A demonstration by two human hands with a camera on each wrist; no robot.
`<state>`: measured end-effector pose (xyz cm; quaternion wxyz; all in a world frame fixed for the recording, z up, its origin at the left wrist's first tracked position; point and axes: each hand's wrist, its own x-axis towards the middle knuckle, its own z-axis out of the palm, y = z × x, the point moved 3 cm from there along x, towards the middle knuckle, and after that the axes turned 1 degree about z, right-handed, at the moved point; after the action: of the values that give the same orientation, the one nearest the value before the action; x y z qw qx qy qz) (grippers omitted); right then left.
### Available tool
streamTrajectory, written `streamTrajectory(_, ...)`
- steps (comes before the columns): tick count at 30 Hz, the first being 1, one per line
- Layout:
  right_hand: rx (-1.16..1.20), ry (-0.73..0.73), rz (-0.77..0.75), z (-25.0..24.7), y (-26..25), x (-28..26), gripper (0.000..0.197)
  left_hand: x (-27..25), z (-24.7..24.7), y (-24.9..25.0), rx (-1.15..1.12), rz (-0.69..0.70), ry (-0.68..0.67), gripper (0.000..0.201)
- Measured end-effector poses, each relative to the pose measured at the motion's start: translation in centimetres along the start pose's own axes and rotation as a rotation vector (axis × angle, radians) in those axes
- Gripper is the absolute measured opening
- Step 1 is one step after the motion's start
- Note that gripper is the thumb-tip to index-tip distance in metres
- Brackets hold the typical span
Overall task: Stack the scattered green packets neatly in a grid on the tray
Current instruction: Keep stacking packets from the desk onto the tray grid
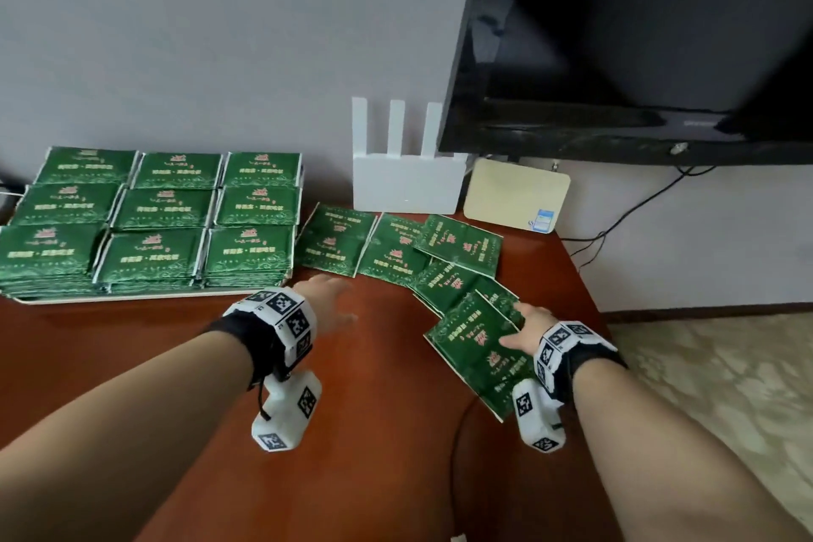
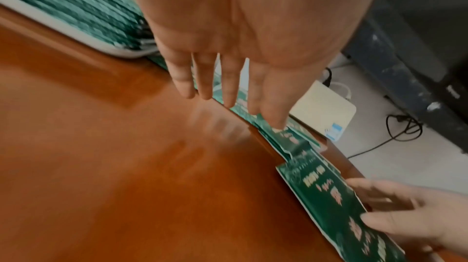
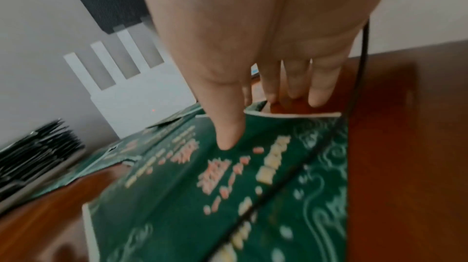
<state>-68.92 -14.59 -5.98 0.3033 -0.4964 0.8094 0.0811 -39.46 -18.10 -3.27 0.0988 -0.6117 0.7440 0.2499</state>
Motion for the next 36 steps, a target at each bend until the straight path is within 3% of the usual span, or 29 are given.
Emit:
streamTrajectory(3, -0.039, -0.001, -0.006, 1.4, 1.6, 1.6, 0.075, 0.8, 2.7, 3.5, -0.013, -0.010, -0.085, 0.055)
streamTrajectory(8, 0.034, 0.130, -0.075, 3.0, 2.2, 2.4, 0.064, 2.2, 5.6, 8.1, 0.015, 0.041, -0.137, 0.043)
streamTrajectory(13, 0.140, 0.010, -0.109, 2.7, 1.4, 2.6, 0.049, 2.9, 6.9, 10.9, 0.013, 0.051, -0.101, 0.053)
streamTrajectory(16, 0.098, -0.084, -0.182, 2.4, 0.0, 2.6, 0.041, 3.3, 7.4, 11.1, 0.037, 0.001, -0.084, 0.066)
streamTrajectory(21, 0.186, -0.073, -0.320, 2.2, -3.2, 2.7, 0.039, 3.9, 6.9, 9.1, 0.036, -0.147, -0.057, 0.088)
streamTrajectory(26, 0.159, -0.008, -0.428, 1.9, -5.9, 3.5, 0.038, 4.6, 6.3, 4.8, 0.055, -0.291, 0.051, 0.083)
streamTrajectory(28, 0.102, 0.133, -0.403, 1.1, -5.4, 4.5, 0.036, 5.0, 6.0, 3.5, 0.016, -0.338, 0.062, 0.079)
streamTrajectory(30, 0.043, 0.209, -0.301, 0.3, -4.1, 5.9, 0.047, 5.7, 5.4, 2.7, 0.010, -0.373, 0.092, 0.076)
streamTrajectory(34, 0.029, 0.150, -0.148, 0.3, -2.3, 7.3, 0.070, 6.5, 4.7, 1.8, -0.078, -0.424, 0.122, 0.075)
streamTrajectory(36, 0.045, 0.151, -0.128, 0.3, -2.1, 7.4, 0.073, 6.6, 4.8, 2.0, -0.146, -0.430, 0.111, 0.086)
